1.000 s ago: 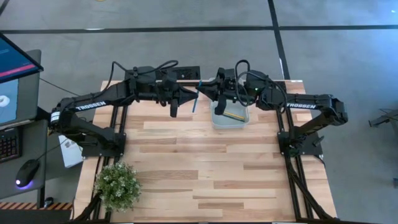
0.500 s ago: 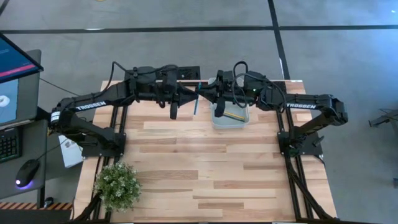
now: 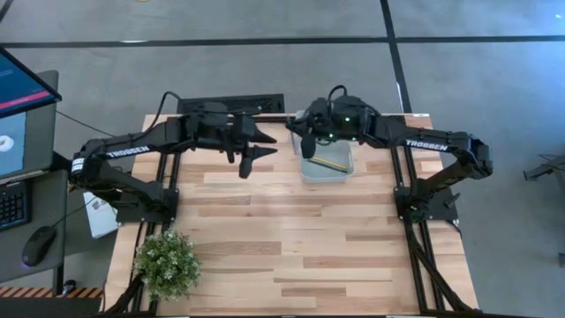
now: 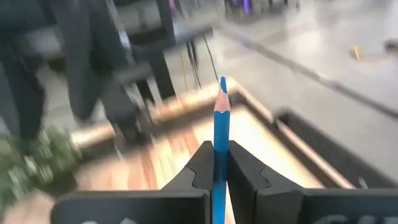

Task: Sort pens & pencils
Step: Put the blue pencil into the bottom bin

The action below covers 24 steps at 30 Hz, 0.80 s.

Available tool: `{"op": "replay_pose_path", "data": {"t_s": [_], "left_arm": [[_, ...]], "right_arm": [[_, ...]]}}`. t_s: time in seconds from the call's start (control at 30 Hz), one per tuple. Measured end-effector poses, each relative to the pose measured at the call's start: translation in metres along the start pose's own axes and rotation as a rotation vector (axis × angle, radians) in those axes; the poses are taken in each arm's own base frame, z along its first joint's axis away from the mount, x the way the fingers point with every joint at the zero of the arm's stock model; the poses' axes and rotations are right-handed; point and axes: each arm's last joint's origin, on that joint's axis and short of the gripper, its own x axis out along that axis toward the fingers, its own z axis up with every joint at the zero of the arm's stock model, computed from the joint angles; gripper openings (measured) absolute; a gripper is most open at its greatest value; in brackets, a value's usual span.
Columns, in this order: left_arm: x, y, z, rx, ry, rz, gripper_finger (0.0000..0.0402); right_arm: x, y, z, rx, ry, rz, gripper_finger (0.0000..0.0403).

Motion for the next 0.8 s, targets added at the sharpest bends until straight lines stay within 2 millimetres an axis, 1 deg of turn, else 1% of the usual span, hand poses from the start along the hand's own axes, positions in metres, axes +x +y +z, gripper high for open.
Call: {"op": "replay_pose_path", "data": {"t_s": [0.23, 0.37, 0.5, 0.6, 0.8], "left_arm": [[0.000, 0.002, -0.010, 0.003, 0.104, 0.063, 0.0119], [-0.001, 0.003, -0.011, 0.011, 0.122, 0.094, 0.0119], [-0.001, 0.002, -0.012, 0.028, 0.123, 0.092, 0.0119], [-0.001, 0.003, -0.012, 0.028, 0.125, 0.095, 0.0119], [-0.001, 0.003, -0.013, 0.028, 0.136, 0.107, 0.0119]], "right_arm": [[-0.005, -0.022, -0.025, -0.026, 0.284, -0.091, 0.0047], [-0.010, -0.032, -0.034, -0.041, 0.397, -0.125, 0.0046], [-0.009, -0.042, -0.044, -0.071, 0.492, -0.143, 0.0045], [-0.003, -0.050, -0.055, -0.097, 0.578, -0.150, 0.0045], [0.022, -0.063, -0.095, -0.109, 0.824, -0.142, 0.0045]]}}
